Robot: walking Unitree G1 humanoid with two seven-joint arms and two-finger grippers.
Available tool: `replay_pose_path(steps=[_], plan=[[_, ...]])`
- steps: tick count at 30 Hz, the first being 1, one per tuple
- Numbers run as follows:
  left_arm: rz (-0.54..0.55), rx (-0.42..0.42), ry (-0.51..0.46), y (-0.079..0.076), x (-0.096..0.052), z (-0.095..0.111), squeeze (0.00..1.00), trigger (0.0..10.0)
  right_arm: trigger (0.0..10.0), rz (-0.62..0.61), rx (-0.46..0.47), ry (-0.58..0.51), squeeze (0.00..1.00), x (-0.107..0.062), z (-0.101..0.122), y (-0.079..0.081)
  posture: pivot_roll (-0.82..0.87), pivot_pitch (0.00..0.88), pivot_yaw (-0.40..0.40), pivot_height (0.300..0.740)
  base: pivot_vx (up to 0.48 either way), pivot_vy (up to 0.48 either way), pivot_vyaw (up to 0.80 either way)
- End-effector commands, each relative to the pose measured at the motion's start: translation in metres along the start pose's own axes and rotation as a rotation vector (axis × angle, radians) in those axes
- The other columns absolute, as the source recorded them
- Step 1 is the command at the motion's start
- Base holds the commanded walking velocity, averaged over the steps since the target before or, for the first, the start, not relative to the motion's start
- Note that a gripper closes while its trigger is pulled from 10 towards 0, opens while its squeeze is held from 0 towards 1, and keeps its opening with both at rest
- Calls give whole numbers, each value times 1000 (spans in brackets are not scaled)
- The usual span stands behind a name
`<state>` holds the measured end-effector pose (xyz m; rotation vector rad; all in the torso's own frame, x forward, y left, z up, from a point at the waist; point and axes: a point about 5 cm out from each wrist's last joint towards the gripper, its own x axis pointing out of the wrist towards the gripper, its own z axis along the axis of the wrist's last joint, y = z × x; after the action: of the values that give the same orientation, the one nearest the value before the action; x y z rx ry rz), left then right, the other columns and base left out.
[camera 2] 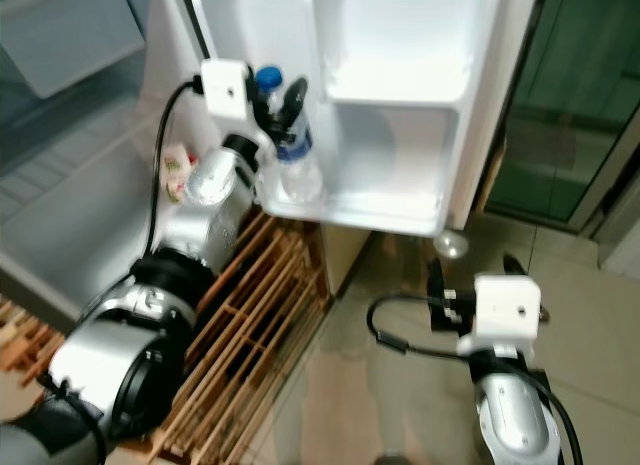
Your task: Restocking fridge
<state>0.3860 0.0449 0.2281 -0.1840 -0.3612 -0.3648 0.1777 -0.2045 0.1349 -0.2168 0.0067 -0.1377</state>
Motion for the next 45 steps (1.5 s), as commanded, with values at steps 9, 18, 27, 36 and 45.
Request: replay_pose_path(steps=[9, 18, 27, 36, 45], plan=[[107, 190, -185, -4, 0, 15, 0, 10000, 10000, 15, -55, 73, 365, -42, 13, -4, -507, 167, 156, 740, 0, 0, 0], [115, 331, -219, 0, -2, 15, 0, 10000, 10000, 29, -56, 126, 361, -58, 15, -1, -519, 208, 149, 740, 0, 0, 0], [9, 178, -17, 24, -22, -15, 0, 10000, 10000, 17, -7, 114, 361, -46, 12, 6, -419, 148, 185, 740, 0, 0, 0], [-170, 52, 86, 27, -77, -16, 0, 10000, 10000, 17, 80, 81, 365, -15, 4, 18, -272, 64, 197, 740, 0, 0, 0], [120, -49, 245, 51, -121, -21, 0, 10000, 10000, 68, 117, 27, 361, 14, 3, 30, -193, 0, 171, 740, 0, 0, 0]])
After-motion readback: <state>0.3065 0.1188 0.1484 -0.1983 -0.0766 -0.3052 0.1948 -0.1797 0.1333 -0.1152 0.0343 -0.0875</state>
